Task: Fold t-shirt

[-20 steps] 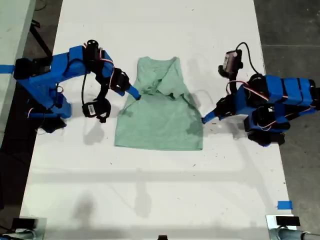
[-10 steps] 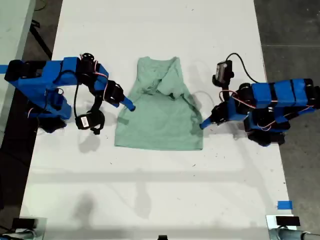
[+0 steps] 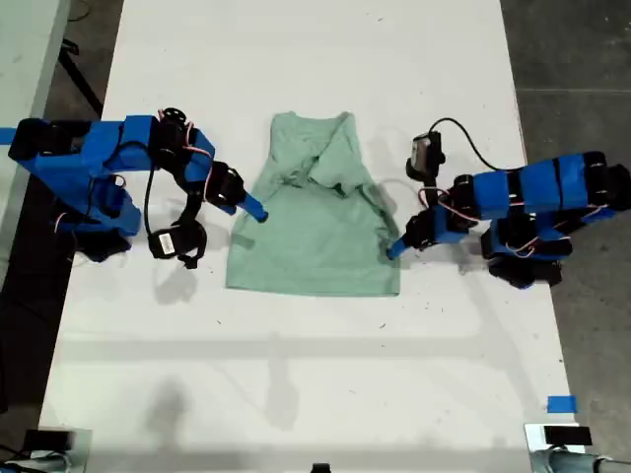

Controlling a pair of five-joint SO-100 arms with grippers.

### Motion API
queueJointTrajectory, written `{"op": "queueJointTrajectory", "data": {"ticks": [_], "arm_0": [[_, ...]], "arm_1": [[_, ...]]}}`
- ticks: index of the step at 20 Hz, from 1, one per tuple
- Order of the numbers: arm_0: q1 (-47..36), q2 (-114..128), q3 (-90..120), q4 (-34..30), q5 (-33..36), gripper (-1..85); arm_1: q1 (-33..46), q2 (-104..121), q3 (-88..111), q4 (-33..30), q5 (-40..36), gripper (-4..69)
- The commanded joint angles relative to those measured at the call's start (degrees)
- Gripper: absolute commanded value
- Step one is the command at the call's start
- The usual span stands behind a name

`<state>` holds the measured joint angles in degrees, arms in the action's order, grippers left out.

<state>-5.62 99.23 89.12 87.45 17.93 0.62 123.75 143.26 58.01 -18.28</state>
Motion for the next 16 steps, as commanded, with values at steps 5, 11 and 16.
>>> {"op": "queueJointTrajectory", "data": {"ticks": [5, 11, 16], "arm_0": [[0.97, 1.93, -1.23, -0.88, -0.44, 28.5], [1.14, 1.49, -1.14, -1.05, -0.44, 28.4], [1.14, 1.41, -1.05, -1.14, -0.44, 28.4]], "arm_1": [[2.72, -11.87, -4.75, -9.76, -2.55, 26.6], [4.31, -16.44, -10.02, -12.48, -2.81, 4.9], [4.31, -18.63, -14.24, -8.26, -2.2, -1.2]]}}
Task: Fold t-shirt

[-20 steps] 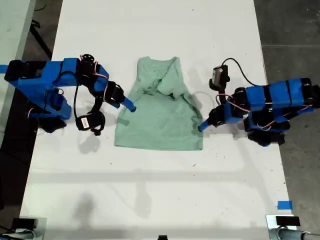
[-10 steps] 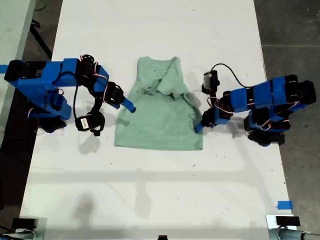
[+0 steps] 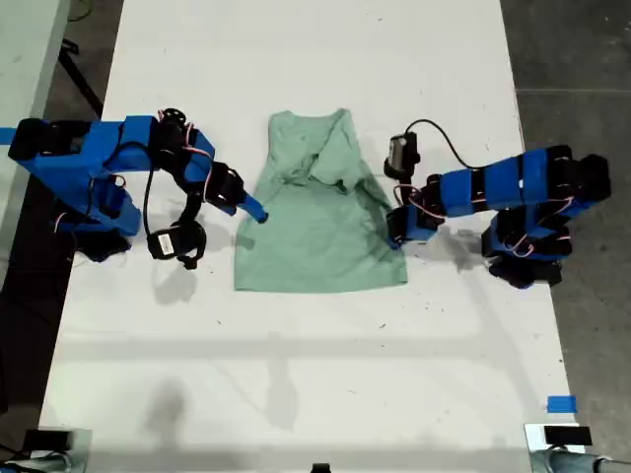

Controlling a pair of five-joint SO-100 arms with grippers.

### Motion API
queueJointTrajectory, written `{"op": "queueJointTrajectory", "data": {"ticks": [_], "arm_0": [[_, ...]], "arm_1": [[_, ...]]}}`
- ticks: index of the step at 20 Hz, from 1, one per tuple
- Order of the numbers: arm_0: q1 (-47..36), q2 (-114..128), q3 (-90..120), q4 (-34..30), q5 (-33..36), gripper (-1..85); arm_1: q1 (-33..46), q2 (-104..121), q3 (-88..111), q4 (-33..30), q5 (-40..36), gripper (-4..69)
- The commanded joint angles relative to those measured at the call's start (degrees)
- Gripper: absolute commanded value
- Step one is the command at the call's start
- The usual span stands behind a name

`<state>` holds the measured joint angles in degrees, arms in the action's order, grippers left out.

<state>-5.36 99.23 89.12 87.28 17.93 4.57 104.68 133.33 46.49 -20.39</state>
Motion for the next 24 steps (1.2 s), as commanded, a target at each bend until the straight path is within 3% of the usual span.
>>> {"op": "queueJointTrajectory", "data": {"ticks": [1, 4, 6, 10, 18, 21, 24], "arm_0": [[0.97, 1.41, -0.97, -0.97, -0.44, 28.4], [0.97, 1.41, -0.79, -1.05, -0.44, 28.4], [0.97, 1.41, -0.62, -1.49, -0.44, 28.5], [0.88, 1.41, -0.62, -2.02, -0.26, 28.6], [0.7, 1.41, 0.0, -2.37, -0.44, 28.7], [0.44, 1.41, 0.26, -2.81, -0.44, 28.9], [0.26, 1.49, 0.62, -2.99, -0.44, 29.0]], "arm_1": [[-0.26, 0.79, -7.03, 7.56, 0.09, -1.2], [-3.16, 1.23, -19.16, 24.08, 0.35, -1.2], [-4.83, 1.41, -26.81, 29.44, 0.0, -1.2], [-6.42, -5.45, -39.55, 25.66, -1.58, -1.2], [-7.82, -38.85, -74.36, 25.49, 0.62, -1.2], [-7.82, -48.87, -76.2, 18.9, 3.16, -1.3], [-7.38, -55.37, -79.19, 16.08, 6.5, -1.7]]}}
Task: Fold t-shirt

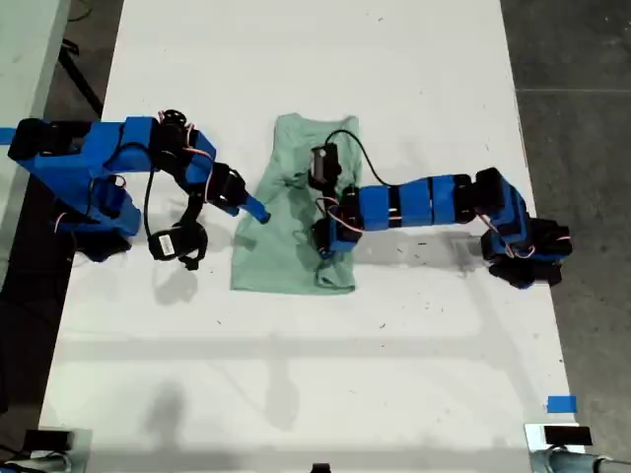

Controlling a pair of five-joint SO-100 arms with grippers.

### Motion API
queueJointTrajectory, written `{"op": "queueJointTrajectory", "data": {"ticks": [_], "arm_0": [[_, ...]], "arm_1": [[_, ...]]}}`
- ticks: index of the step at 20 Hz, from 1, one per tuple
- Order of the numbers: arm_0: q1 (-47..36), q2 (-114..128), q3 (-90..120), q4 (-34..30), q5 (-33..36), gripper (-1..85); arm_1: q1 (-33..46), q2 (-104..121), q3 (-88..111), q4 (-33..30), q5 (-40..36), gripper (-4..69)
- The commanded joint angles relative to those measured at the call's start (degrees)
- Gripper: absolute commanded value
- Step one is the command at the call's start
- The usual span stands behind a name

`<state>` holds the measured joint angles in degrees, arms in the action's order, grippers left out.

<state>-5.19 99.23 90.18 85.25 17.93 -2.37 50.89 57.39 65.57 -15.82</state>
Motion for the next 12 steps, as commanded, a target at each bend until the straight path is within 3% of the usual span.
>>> {"op": "queueJointTrajectory", "data": {"ticks": [1, 2, 3, 8, 12], "arm_0": [[0.26, 1.76, -0.09, -0.88, -0.53, 29.0], [0.44, 2.29, 0.26, -0.44, -0.79, 29.0], [0.79, 2.99, 0.97, -0.26, -1.05, 29.0], [4.66, 9.14, 8.79, 0.0, -7.12, 29.2], [6.06, 12.3, 19.07, -3.87, -11.69, 29.3]], "arm_1": [[-0.35, -1.32, -4.04, -1.67, 2.2, 0.5], [-0.44, -0.44, -6.86, 2.55, 2.02, 22.0], [-0.44, 1.05, -10.37, 7.47, 0.88, 31.5], [0.35, 15.47, -13.1, 23.03, -0.97, 26.6], [0.97, 20.57, -10.72, 25.66, -2.11, 24.0]]}}
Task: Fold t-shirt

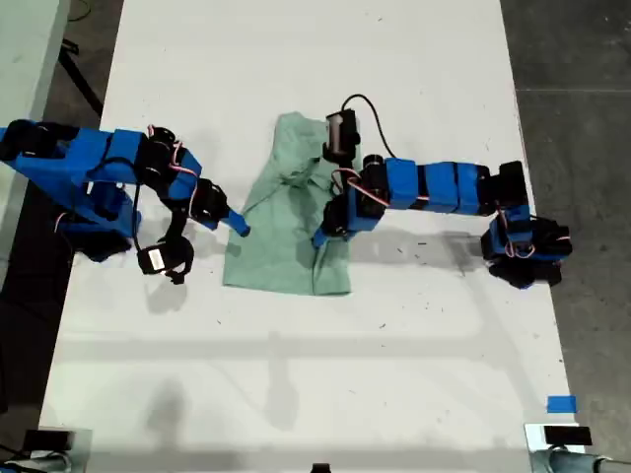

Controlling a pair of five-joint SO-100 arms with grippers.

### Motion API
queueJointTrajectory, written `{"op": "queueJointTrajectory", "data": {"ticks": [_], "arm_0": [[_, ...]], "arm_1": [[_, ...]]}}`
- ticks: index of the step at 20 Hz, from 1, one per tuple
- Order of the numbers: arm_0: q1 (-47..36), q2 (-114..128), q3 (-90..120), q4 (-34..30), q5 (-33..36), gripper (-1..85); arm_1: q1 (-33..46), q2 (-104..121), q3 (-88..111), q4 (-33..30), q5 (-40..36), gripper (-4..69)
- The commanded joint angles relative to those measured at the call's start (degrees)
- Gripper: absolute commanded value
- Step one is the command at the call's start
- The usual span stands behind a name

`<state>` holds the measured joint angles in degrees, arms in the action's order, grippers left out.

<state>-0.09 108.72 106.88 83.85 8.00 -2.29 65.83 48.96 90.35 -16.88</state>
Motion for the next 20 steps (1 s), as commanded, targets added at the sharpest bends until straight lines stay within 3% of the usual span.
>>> {"op": "queueJointTrajectory", "data": {"ticks": [1, 9, 12, 14, 16, 20], "arm_0": [[1.14, 2.99, 4.57, -4.31, -2.81, 29.2], [-2.99, -1.14, 19.34, -21.27, -4.48, 27.3], [-4.57, -7.73, 18.63, -24.96, -3.87, 27.0], [-4.92, -12.83, 17.49, -27.07, -3.87, 19.3], [-5.19, -17.84, 15.38, -27.07, -4.22, 2.7], [-5.1, -17.93, 14.77, -26.54, -4.31, 0.0]], "arm_1": [[0.97, 5.71, -2.02, 0.88, -1.14, 23.6], [1.05, 5.36, -0.88, 0.79, -1.23, 21.7], [0.79, 5.36, -0.44, 0.7, -1.05, 21.6], [0.7, 5.36, -0.35, 0.7, -0.97, 21.6], [0.7, 5.36, 0.0, 0.7, -0.88, 21.6], [0.7, 5.36, 0.26, 0.62, -0.88, 21.6]]}}
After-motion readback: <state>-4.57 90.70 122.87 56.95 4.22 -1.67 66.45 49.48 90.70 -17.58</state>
